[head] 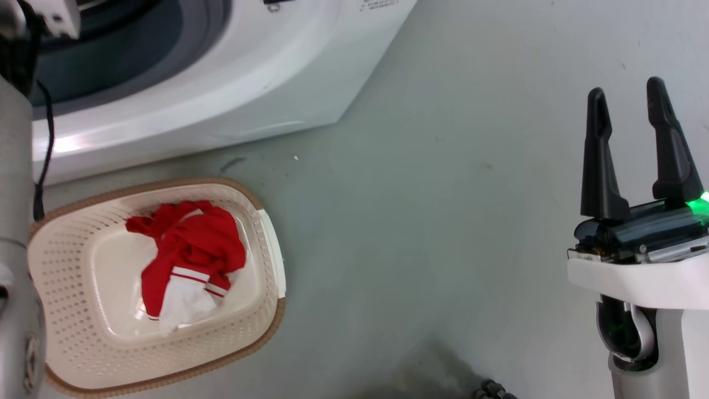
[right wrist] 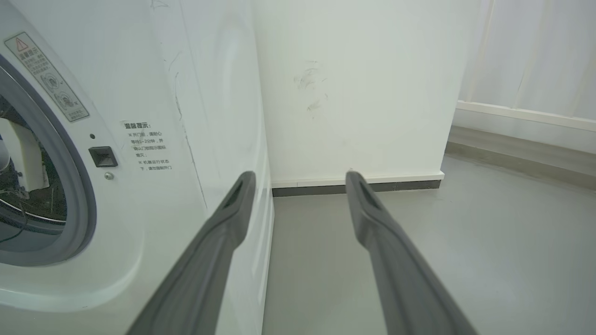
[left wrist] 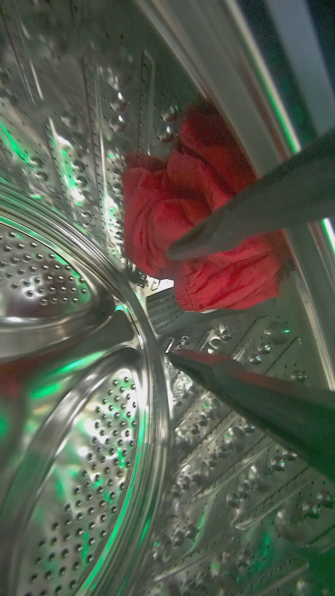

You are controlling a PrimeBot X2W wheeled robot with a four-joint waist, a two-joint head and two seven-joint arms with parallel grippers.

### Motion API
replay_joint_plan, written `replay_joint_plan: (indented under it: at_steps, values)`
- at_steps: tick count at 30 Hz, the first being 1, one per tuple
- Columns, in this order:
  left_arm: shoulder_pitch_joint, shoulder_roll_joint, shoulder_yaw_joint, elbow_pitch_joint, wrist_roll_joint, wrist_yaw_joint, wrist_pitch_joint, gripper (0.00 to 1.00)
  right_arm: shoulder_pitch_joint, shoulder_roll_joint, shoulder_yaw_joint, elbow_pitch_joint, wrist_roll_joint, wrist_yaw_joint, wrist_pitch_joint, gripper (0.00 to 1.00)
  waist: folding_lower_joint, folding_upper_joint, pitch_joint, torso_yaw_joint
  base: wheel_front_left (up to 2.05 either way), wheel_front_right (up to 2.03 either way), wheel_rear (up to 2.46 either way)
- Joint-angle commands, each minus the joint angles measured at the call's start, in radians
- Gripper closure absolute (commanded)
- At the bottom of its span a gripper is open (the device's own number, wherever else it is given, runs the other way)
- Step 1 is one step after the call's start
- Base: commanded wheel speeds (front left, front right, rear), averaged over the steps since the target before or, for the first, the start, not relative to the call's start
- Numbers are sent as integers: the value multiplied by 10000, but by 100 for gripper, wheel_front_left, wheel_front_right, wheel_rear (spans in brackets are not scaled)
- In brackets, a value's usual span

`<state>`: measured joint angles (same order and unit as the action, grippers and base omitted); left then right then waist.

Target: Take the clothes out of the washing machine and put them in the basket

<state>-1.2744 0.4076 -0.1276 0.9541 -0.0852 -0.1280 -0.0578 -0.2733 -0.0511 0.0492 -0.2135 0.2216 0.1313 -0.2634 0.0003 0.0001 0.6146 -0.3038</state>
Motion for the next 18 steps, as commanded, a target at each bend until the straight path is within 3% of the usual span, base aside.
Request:
replay_joint_plan:
  at_steps: [1, 9, 18]
  values:
    - [-416, 36, -87, 188, -110, -4, 295, 0, -198, 12, -25, -19, 120, -10, -19, 0, -3, -1, 789, -405, 0, 0, 0]
    - [-2887, 265, -1655, 1002, -986, -14, 2724, 0, -475, 14, 25, -127, 488, -9, -20, 0, -3, -1, 1962, -700, 0, 0, 0]
    - [-4440, 549, -2916, 1630, -2030, -17, 5562, 0, -619, 14, 156, -315, 820, -9, -20, 0, -3, -1, 2639, -918, 0, 0, 0]
